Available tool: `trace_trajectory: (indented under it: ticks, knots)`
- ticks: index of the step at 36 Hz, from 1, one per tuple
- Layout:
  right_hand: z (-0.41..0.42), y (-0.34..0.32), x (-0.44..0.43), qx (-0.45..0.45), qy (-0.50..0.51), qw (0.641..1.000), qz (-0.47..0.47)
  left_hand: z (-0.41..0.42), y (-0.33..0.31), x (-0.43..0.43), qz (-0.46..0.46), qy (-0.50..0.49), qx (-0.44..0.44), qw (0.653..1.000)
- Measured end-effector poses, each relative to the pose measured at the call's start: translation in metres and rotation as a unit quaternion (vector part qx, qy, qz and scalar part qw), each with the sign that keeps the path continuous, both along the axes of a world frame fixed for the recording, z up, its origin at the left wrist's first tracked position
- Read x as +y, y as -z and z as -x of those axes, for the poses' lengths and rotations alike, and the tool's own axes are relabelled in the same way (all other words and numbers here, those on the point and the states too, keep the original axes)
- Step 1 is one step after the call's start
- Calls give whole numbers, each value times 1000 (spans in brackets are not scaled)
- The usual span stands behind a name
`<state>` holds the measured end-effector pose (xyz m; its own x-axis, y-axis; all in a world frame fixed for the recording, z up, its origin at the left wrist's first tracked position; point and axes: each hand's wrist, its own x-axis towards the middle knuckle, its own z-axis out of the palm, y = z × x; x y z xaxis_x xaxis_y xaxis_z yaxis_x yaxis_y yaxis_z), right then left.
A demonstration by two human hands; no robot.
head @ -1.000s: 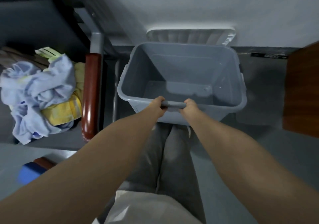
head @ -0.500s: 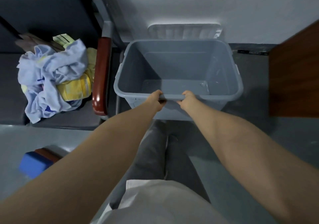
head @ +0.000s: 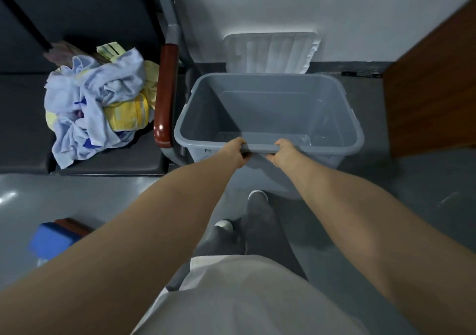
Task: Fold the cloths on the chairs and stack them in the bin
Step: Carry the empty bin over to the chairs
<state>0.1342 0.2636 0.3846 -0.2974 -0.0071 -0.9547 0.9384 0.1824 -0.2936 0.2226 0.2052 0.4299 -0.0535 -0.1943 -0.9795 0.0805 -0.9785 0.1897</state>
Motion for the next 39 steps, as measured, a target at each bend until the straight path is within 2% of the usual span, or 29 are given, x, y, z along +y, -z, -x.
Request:
trace_trajectory:
  ticks: [10, 13, 19, 22, 32, 39]
  knots:
    - [-102, -5, 57, -7, 35, 999, -2, -102, 3, 54, 26, 88, 27, 995]
    - [-131, -18, 72, -12, 11, 1000, 8, -128, -2, 67, 29, 85, 19, 996]
    - [-185, -42, 110, -22, 50, 998, 35, -178, -13, 105, 38, 74, 11, 997]
    - [-209, -55, 130, -22, 35, 998, 43, -199, -13, 125, 43, 71, 12, 996]
    - [-279, -41, 190, -26, -8, 999, 38, -275, -4, 195, 33, 5, -7, 999]
    - [-333, -34, 199, -32, -14, 999, 4, -337, -3, 215, 17, -50, -2, 999]
